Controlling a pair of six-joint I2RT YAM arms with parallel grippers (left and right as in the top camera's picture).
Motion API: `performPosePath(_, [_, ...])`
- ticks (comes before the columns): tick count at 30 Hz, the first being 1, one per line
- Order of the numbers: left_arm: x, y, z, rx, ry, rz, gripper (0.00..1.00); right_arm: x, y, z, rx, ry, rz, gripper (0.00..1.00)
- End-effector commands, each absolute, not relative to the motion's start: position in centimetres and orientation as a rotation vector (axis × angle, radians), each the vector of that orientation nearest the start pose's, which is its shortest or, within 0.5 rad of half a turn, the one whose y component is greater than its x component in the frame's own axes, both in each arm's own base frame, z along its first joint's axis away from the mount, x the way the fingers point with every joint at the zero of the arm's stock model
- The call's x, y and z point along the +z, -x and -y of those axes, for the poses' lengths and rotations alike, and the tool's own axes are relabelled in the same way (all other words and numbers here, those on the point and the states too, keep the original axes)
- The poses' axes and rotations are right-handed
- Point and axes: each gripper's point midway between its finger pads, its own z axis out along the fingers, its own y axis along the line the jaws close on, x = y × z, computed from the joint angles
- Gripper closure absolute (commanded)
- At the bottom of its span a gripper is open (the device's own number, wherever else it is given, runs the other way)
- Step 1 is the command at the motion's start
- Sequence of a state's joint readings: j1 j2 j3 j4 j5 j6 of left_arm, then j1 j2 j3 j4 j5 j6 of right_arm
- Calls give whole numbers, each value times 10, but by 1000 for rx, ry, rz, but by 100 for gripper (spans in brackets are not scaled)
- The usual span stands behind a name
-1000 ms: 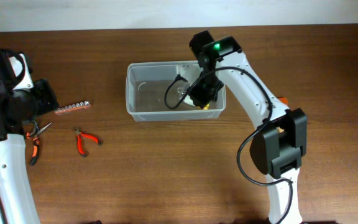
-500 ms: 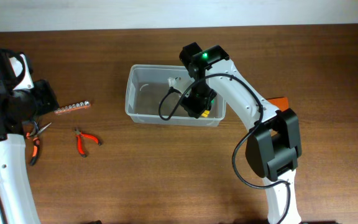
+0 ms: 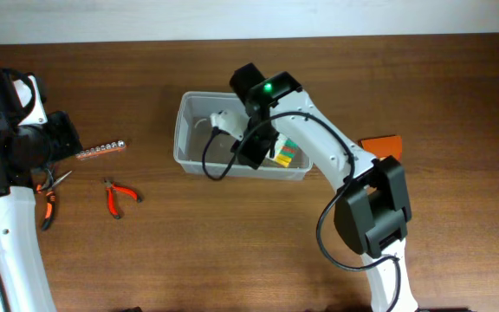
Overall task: Pack container
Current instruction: 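Open the right gripper and withdraw it from the container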
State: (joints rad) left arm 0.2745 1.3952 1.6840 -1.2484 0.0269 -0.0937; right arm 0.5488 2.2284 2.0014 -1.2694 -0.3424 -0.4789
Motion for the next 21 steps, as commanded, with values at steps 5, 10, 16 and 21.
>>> performPosePath(5, [306, -321, -85, 36, 423, -2476, 98, 90, -324, -305, 611, 1707, -2547, 96])
performPosePath(10, [306, -321, -85, 36, 423, -2476, 98, 90, -321, -303, 613, 1711, -2559, 96])
performPosePath(16, [306, -321, -85, 36, 423, -2476, 98, 86, -329, -295, 519, 1712, -2572, 96])
performPosePath(21, [306, -321, -85, 45, 397, -2480, 98, 100, -404, -246, 70, 1316, -2675, 96])
